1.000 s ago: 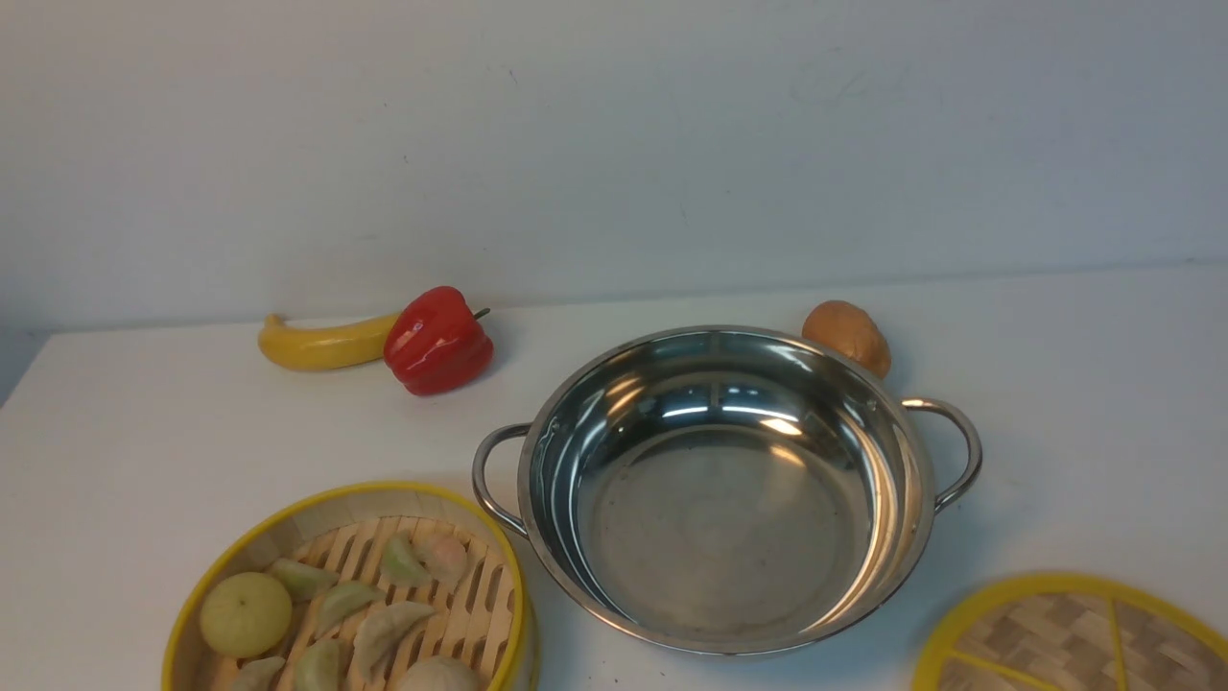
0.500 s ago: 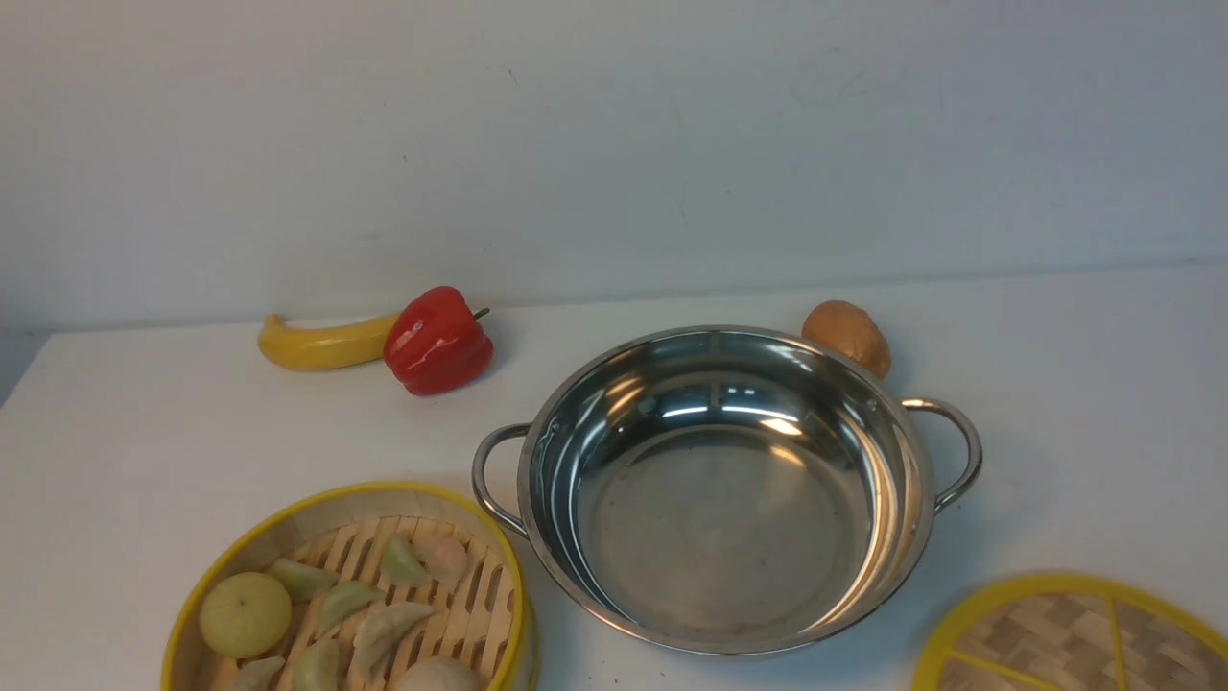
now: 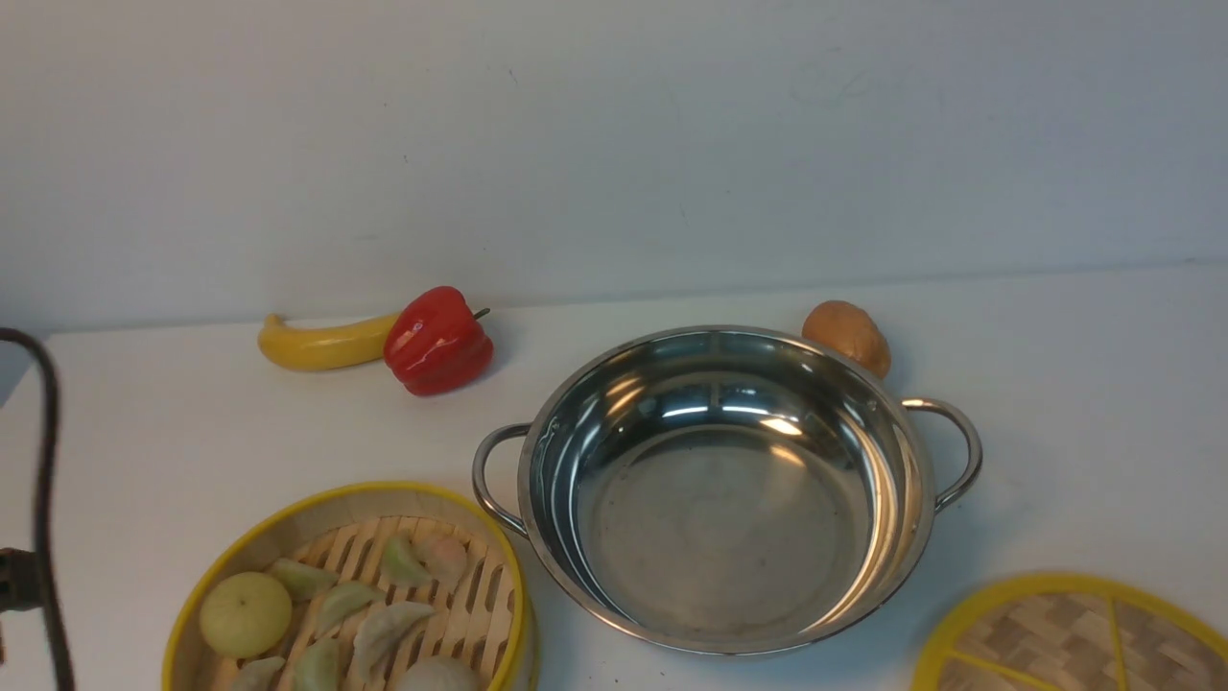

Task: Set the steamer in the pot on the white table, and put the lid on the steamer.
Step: 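Grasp the rim of the steamer basket holding the buns with the left gripper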

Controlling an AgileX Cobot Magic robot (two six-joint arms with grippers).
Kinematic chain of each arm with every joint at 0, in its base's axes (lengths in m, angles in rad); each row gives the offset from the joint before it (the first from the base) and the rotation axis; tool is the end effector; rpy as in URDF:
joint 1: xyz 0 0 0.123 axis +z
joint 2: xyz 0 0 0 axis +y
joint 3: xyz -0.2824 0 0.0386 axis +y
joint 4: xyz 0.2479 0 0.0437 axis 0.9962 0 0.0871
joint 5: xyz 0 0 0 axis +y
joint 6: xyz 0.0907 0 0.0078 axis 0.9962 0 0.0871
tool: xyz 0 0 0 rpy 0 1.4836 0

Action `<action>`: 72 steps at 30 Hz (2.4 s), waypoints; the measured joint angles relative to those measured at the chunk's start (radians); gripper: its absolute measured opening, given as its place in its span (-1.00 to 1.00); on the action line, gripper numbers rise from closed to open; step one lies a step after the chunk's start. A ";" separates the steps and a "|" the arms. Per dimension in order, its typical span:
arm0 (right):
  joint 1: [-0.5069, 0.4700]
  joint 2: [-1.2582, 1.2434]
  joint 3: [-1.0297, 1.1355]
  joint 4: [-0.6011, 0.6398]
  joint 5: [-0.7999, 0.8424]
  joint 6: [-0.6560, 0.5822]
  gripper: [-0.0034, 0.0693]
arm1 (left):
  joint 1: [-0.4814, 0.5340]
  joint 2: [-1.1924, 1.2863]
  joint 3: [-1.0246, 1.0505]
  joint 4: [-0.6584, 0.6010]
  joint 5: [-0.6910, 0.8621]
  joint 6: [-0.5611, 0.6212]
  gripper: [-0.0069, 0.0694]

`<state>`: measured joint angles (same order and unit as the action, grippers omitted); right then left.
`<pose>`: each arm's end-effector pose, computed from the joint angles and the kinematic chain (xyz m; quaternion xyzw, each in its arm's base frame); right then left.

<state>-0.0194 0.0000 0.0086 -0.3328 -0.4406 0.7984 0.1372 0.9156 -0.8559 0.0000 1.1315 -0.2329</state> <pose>0.0454 0.0118 0.2461 0.0717 0.5084 0.2368 0.8248 0.1481 0.0204 0.3179 -0.1790 0.9563 -0.0111 0.2310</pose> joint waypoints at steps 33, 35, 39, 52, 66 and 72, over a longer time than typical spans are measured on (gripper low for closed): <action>0.031 0.000 0.000 -0.336 0.022 0.233 -0.23 | 0.000 0.673 -0.055 -0.033 -0.225 0.264 -0.19; 0.031 0.000 0.000 -0.336 0.022 0.233 -0.23 | 0.000 0.688 -0.055 -0.033 -0.234 0.267 -0.19; 0.031 0.000 0.000 -0.336 0.022 0.233 -0.23 | 0.000 0.719 -0.055 -0.041 -0.248 0.283 -0.19; 0.031 0.000 0.000 -0.336 0.022 0.233 -0.23 | 0.000 0.775 -0.055 -0.071 -0.289 0.303 -0.31; 0.031 0.000 0.000 -0.339 0.022 0.233 -0.23 | 0.000 0.775 -0.055 -0.021 -0.282 0.291 -0.71; 0.031 0.000 0.000 -0.339 0.022 0.252 -0.23 | 0.044 0.775 -0.055 0.034 -0.260 0.274 -0.72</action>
<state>0.0116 0.0000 0.0086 -0.6720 -0.4184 1.0504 0.1816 1.6911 -0.9114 0.0336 0.8711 0.0410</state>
